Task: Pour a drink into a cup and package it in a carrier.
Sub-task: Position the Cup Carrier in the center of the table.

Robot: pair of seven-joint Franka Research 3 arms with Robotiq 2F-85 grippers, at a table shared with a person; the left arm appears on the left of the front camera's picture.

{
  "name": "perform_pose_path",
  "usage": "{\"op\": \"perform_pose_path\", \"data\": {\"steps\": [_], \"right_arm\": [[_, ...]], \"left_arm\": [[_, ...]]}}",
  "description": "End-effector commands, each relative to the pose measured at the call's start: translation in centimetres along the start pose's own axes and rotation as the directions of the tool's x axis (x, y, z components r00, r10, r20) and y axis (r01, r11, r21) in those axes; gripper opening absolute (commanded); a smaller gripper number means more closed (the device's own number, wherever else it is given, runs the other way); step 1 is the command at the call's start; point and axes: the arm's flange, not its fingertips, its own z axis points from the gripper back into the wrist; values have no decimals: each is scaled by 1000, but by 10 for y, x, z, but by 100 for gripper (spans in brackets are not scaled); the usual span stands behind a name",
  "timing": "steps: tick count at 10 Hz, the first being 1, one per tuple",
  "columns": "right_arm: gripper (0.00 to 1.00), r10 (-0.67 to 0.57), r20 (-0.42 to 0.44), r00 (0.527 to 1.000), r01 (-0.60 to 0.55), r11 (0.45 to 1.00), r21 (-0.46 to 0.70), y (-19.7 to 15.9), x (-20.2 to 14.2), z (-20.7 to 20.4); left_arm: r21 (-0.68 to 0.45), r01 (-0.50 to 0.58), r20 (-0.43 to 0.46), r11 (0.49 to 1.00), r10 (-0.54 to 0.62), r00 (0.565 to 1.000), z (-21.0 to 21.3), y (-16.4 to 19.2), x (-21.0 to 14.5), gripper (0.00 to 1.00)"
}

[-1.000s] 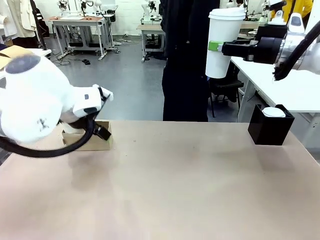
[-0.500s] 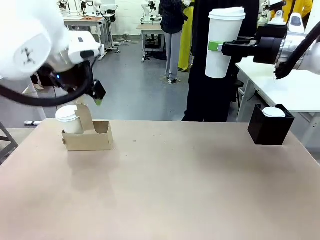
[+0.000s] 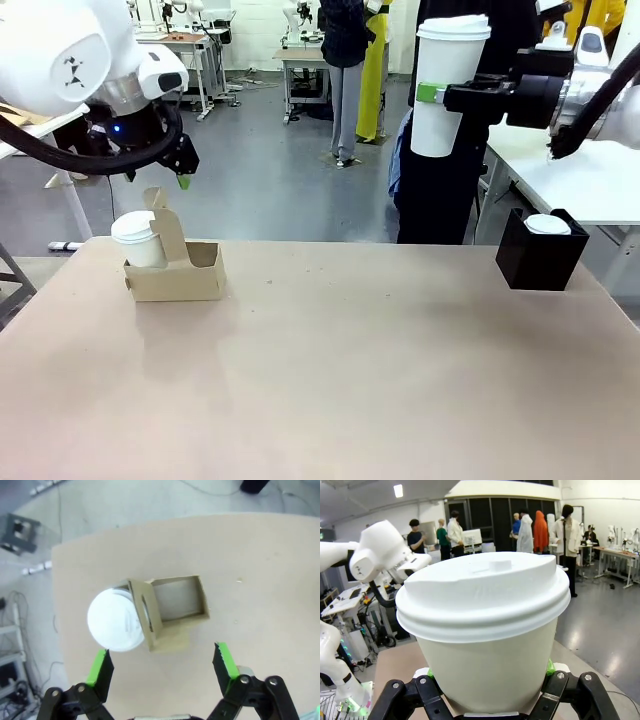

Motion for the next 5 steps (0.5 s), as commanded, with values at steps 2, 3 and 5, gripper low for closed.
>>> {"op": "perform_pose_path", "data": {"steps": [2,3,5], "right_arm": [[81,19,6,1000,-19,1000,-4,1,3,-1],[81,19,6,1000,-19,1000,-4,1,3,-1],[81,19,6,1000,-19,1000,-4,1,3,-1]], "left_arm": [[9,-73,-55,997,73,996,-30,14,13,100],[-5,-92,-70,996,91,993,-42,19,17,100],[-11,-105,-88,994,103,991,-57,25,21,100]]}}
